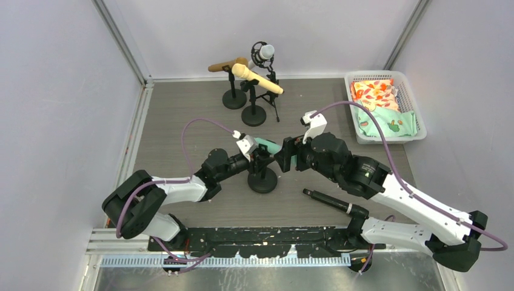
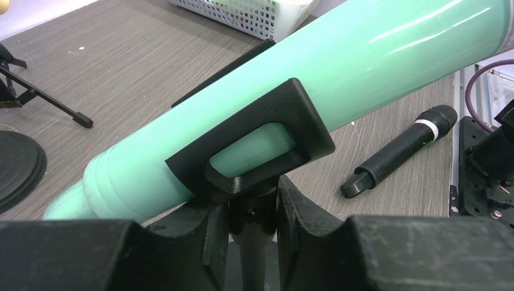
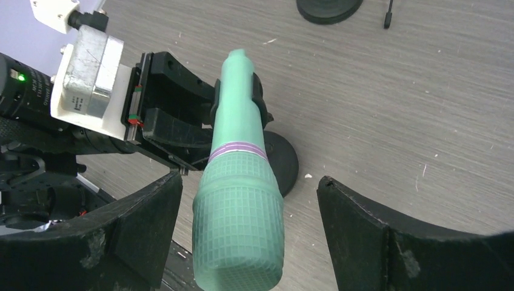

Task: Attach the microphones to the stand

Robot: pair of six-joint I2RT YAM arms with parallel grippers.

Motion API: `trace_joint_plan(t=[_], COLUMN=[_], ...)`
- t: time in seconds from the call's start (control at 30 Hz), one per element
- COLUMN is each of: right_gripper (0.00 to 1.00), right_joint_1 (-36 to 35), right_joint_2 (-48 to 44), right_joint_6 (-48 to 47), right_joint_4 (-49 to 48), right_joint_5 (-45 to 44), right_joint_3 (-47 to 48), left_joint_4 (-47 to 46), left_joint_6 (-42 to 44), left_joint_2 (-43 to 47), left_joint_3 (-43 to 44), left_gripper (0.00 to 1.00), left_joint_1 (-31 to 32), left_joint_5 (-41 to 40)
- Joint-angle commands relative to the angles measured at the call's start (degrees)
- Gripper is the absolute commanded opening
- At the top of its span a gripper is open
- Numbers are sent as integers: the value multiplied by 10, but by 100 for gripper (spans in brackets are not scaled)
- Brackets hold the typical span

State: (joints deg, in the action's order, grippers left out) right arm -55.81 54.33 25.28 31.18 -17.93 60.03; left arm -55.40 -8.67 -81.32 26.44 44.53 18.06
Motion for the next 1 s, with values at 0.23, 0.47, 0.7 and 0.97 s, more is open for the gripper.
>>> trace_joint_plan(t=[0.23,0.47,0.7,0.97], right_gripper=[73,57,32,8], right_joint_1=[2,12,31,82], right_joint_2=[25,45,62,104], right_joint_6=[8,5,1,8], right_joint_4=[-26,-37,-45,-65], right_joint_5=[8,-1,12,87], right_joint_3=[27,23,11,-22], left_joint_4=[-64,-64,-64,-64], left_joint_6=[5,0,-1,-1], left_joint_2=[29,27,25,22], left_joint_3=[11,12,13,20], left_gripper=[0,0,0,0], left_joint_1=[3,3,3,11], left_joint_5=[19,28,41,72])
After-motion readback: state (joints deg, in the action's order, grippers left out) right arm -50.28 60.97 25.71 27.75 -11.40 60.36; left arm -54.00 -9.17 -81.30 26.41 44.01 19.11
